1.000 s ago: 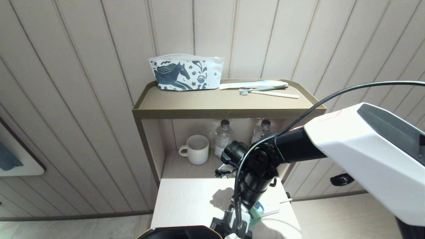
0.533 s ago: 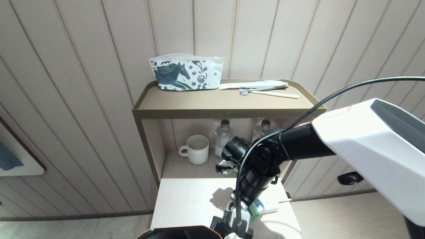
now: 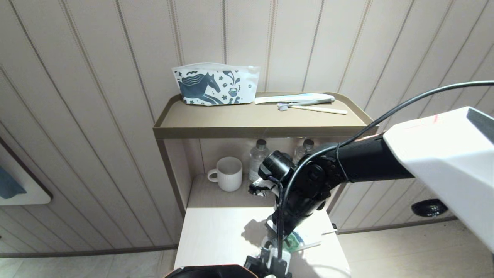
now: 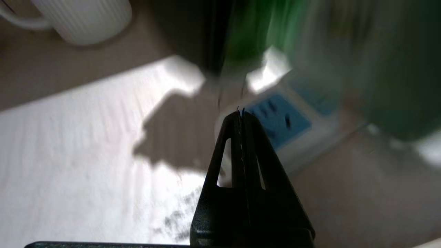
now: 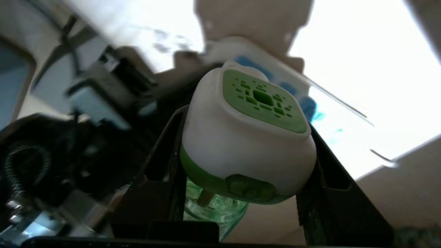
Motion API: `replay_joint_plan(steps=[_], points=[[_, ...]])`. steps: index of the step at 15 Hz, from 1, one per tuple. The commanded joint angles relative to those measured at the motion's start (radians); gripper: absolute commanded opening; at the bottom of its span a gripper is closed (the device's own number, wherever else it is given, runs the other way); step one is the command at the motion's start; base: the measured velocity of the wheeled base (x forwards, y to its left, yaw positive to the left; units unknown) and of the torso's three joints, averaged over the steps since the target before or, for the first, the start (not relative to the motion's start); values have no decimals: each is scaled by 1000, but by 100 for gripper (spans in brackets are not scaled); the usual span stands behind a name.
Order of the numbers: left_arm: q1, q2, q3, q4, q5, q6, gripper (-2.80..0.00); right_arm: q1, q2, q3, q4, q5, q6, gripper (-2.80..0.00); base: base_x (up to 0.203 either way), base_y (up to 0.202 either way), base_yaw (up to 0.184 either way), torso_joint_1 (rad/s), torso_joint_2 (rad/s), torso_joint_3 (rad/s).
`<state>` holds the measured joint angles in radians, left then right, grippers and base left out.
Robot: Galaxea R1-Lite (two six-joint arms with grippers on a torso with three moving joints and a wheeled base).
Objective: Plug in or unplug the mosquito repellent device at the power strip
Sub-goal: Hold the socket with your left hand and unplug it with your right hand, then place the mosquito repellent liquid on the table
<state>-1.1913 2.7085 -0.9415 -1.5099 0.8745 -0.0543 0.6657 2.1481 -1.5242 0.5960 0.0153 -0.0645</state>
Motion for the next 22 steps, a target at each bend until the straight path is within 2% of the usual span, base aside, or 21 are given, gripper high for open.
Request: replay_joint_plan(steps=[1,4,9,14,16,18,22], points=[[-1,0,1,-55,11,-3,-280,-14,-7,13,7,48,-1,-280,0,0,0,0,0,0],[-1,0,0,-55,15,-4,-280,-26,9,32,4,80,-3,-280,0,0,0,0,0,0],[7,-26,6,-55,24,-3,-280,-38,9,28,-2,76,-5,-280,0,0,0,0,0,0],[87,-322,97,-54,18,27,-280,-77,-44,21,2,68,-12,-280,0,0,0,0,0,0],[111,-350,127,-53,15,36,-280,-82,-47,22,3,63,-12,-280,0,0,0,0,0,0],[143,-448,228,-54,14,34,-280,-97,-60,33,4,41,-11,-280,0,0,0,0,0,0],[257,-676,473,-53,4,33,-280,-95,-131,66,6,39,-11,-280,0,0,0,0,0,0]])
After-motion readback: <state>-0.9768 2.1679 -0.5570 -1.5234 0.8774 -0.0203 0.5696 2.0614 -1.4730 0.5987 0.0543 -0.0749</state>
